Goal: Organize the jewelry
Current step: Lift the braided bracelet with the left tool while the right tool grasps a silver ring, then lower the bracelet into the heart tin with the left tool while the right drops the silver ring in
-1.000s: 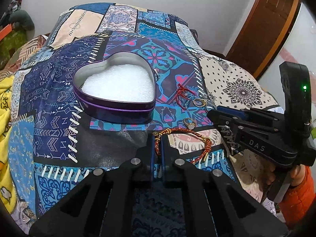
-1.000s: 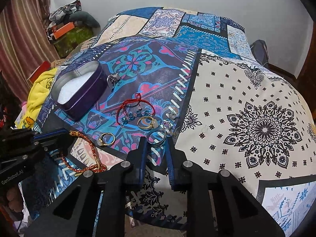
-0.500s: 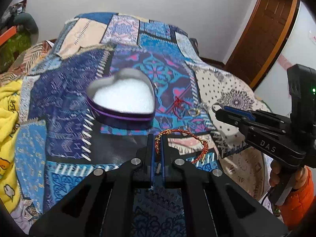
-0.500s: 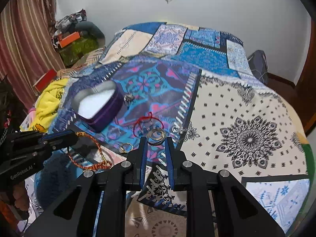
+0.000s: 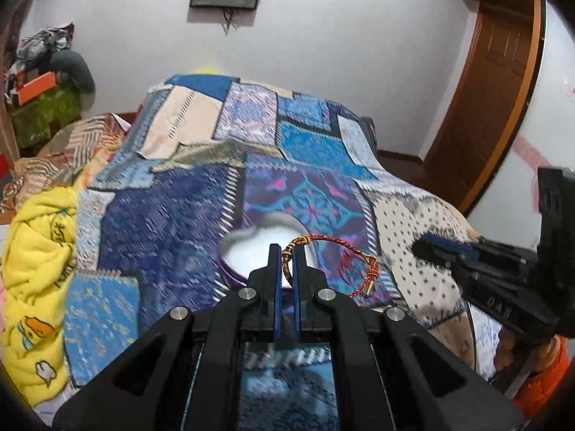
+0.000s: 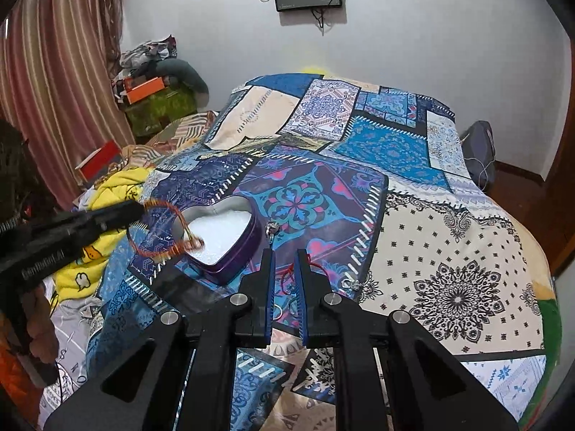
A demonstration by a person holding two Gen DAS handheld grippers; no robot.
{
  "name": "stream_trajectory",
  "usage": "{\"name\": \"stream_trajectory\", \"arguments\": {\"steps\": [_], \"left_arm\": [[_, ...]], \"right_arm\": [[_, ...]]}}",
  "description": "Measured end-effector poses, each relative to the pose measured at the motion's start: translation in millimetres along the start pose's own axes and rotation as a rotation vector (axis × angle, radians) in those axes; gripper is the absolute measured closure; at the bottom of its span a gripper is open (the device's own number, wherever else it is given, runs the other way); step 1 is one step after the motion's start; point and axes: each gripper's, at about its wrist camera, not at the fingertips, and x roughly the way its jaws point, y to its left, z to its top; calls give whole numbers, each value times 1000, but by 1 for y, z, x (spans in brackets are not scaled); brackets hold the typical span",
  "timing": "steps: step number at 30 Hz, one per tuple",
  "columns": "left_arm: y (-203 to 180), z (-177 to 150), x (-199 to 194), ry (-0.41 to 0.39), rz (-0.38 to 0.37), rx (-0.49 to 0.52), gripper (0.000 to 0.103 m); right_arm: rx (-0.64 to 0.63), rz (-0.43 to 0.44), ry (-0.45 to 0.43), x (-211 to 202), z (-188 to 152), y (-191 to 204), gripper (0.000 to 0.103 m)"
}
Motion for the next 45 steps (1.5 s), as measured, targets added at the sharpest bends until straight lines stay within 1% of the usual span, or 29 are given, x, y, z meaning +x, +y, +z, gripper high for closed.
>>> {"name": "stream_trajectory", "arguments": {"steps": [3, 5, 6, 7, 9, 12, 16, 19, 20, 22, 29, 31, 34, 39, 45], "left_arm": [[7, 3, -3, -15, 20, -7, 99], [11, 3, -2, -18, 31, -12, 99], [13, 2, -2, -17, 34, -17, 99], [15, 1, -1, -14, 34, -22, 99], [19, -3, 3, -2, 37, -33, 99], [22, -8, 10, 17, 40, -45, 99], [24, -14, 17, 38, 39, -58, 99], [25, -16, 21, 48, 40, -62, 99], [25, -16, 21, 49, 40, -63, 99], [27, -16, 22, 48, 41, -63, 99], [30, -13, 23, 40, 40, -66, 99], [30, -12, 24, 38, 38, -66, 99], [29, -9, 24, 35, 37, -63, 99], [28, -4, 26, 23, 37, -53, 99], [25, 2, 32, 18, 38, -31, 99]], "right_arm": [[15, 12, 39, 5, -8, -6, 93], [11, -3, 81, 10, -15, -10, 92], [10, -10, 106, 14, -19, -12, 88], [11, -16, 131, 17, -23, -15, 82], [21, -18, 162, 22, -31, -20, 77], [44, -11, 204, 30, -39, -27, 77], [58, 22, 224, 36, -40, -25, 77], [41, -7, 242, 48, -38, -21, 77], [44, -1, 249, 52, -38, -20, 77], [48, 5, 247, 57, -37, -21, 77], [20, -17, 220, 65, -36, -18, 77], [19, -21, 211, 63, -37, -18, 83], [29, -12, 200, 62, -34, -19, 83], [32, 0, 147, 49, -23, -15, 83], [13, 43, 51, 31, 3, -1, 83]]}}
